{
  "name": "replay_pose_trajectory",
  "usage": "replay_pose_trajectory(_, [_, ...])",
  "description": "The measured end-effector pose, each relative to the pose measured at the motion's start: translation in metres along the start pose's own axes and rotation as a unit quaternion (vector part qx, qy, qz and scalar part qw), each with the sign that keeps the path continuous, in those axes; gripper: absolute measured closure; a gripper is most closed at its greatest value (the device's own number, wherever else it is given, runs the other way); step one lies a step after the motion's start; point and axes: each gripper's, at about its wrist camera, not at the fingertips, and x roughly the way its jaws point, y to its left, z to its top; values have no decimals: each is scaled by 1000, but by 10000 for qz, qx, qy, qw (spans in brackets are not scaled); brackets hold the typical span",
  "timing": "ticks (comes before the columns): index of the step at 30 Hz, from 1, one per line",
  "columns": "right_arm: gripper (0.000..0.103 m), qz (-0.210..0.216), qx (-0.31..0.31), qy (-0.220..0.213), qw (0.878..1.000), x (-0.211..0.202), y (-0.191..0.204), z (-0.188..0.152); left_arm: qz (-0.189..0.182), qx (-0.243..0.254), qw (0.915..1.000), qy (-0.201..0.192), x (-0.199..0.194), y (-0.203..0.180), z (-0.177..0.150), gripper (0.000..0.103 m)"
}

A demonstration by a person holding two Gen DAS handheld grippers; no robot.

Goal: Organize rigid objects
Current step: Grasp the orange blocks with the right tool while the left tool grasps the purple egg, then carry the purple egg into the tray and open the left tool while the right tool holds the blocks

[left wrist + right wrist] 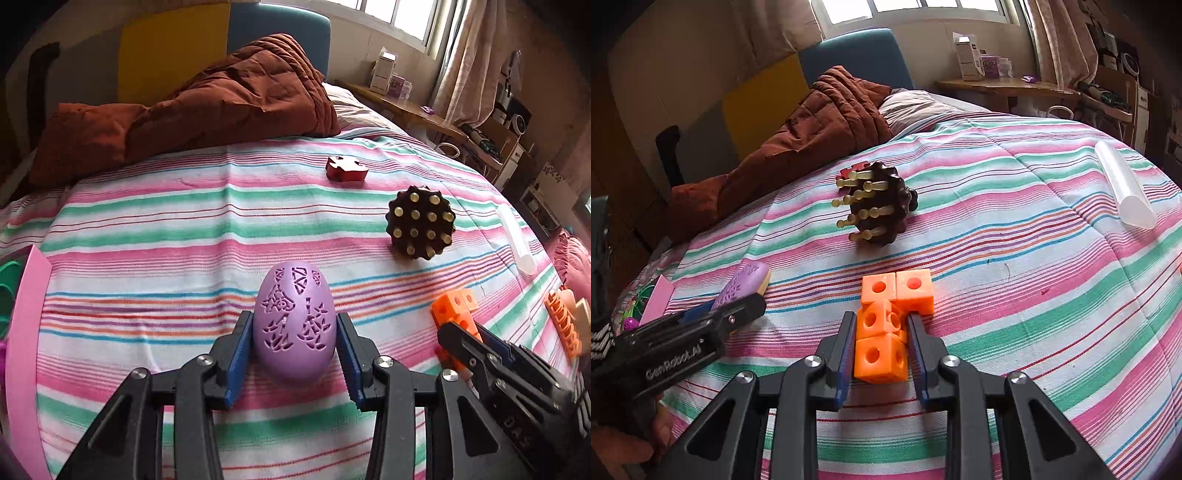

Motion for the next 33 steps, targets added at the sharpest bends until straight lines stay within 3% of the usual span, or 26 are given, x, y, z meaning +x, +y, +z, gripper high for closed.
replay_pose_trajectory(2, [77,-18,-13,-1,10000,0,1,0,43,-25,9999,-143,-7,-1,0,42])
replay_pose_trajectory(3, [77,-26,-20,-1,10000,0,1,0,78,-8,9996,-254,-10,-3,2,27])
replay_pose_trajectory(4, [77,-36,-26,-2,10000,0,1,0,105,71,9992,-380,-12,-6,4,24])
replay_pose_trajectory(6, [77,-57,-42,-4,10000,0,2,0,124,308,9989,-345,-9,-13,10,30])
replay_pose_trajectory(7, [77,-66,-48,-5,10000,1,2,0,168,450,9986,-220,-4,-17,11,47])
replay_pose_trajectory(9, [77,-85,-61,-5,9999,1,3,-1,376,674,9970,93,9,-21,8,58])
replay_pose_trajectory(15, [77,-122,-93,-13,9999,1,4,-1,118,419,9990,118,-2,-9,-6,59])
replay_pose_trajectory(33, [77,-436,-346,22,9984,1,13,-1,-509,-288,9983,23,-91,31,-74,59])
